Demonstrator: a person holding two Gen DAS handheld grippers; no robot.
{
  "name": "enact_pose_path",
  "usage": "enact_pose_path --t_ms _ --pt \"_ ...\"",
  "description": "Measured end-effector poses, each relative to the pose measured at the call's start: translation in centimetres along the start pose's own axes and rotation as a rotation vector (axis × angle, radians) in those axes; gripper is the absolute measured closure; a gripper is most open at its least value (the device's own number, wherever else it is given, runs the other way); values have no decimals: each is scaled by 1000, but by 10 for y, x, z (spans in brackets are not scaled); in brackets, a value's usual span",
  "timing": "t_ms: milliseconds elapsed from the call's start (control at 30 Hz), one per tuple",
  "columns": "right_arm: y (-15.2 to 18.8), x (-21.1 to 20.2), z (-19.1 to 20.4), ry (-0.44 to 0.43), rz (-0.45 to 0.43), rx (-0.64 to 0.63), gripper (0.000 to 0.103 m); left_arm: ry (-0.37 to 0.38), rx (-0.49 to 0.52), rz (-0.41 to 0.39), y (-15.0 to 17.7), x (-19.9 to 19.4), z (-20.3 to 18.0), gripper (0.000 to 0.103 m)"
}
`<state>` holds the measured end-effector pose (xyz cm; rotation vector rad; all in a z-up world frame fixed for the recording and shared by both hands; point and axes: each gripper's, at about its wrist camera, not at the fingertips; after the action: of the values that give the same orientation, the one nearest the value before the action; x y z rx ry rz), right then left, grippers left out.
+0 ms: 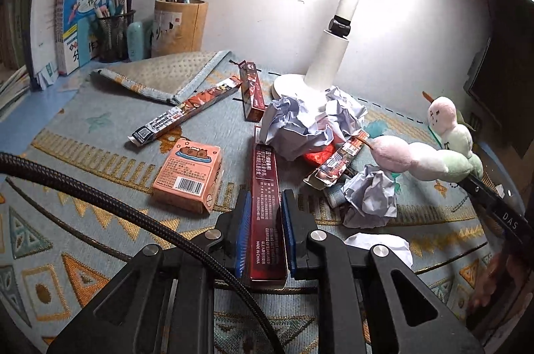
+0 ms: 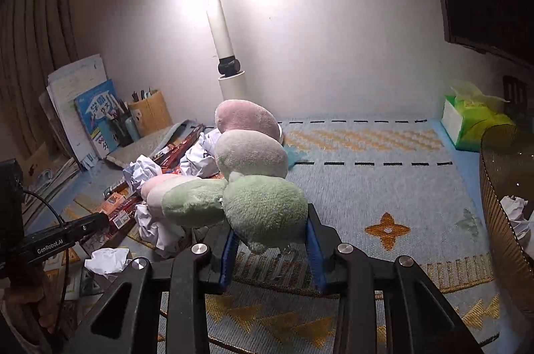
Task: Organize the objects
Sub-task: 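Grasp the red box with the left gripper while the right gripper grasps the dango plush, then lift the red box with the left gripper while the right gripper lifts the dango plush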
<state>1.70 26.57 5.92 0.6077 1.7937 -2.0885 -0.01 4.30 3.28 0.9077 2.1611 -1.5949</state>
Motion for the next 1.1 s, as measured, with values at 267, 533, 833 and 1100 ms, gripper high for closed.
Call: enact_pose_path --t_ms 267,533,833,1100 --pt "1 -12 -29 -48 -57 150 67 -81 13 152 5 26 -4 72" --pt "1 -35 -37 -92 -193 200 66 14 46 175 7 27 -12 86" --pt "-1 -70 -29 -305 -388 187 66 180 -172 36 11 -2 23 88" --pt "-2 -48 -16 -326 -253 162 66 180 -164 41 9 -3 20 88"
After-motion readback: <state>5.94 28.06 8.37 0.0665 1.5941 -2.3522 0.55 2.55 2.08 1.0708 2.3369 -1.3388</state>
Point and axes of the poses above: each gripper's, at about its wrist camera, not at the fingertips, and x roughly the way its jaws point, z to its left, y to its underside, and after that the axes turned 10 degrees about y, right-handed
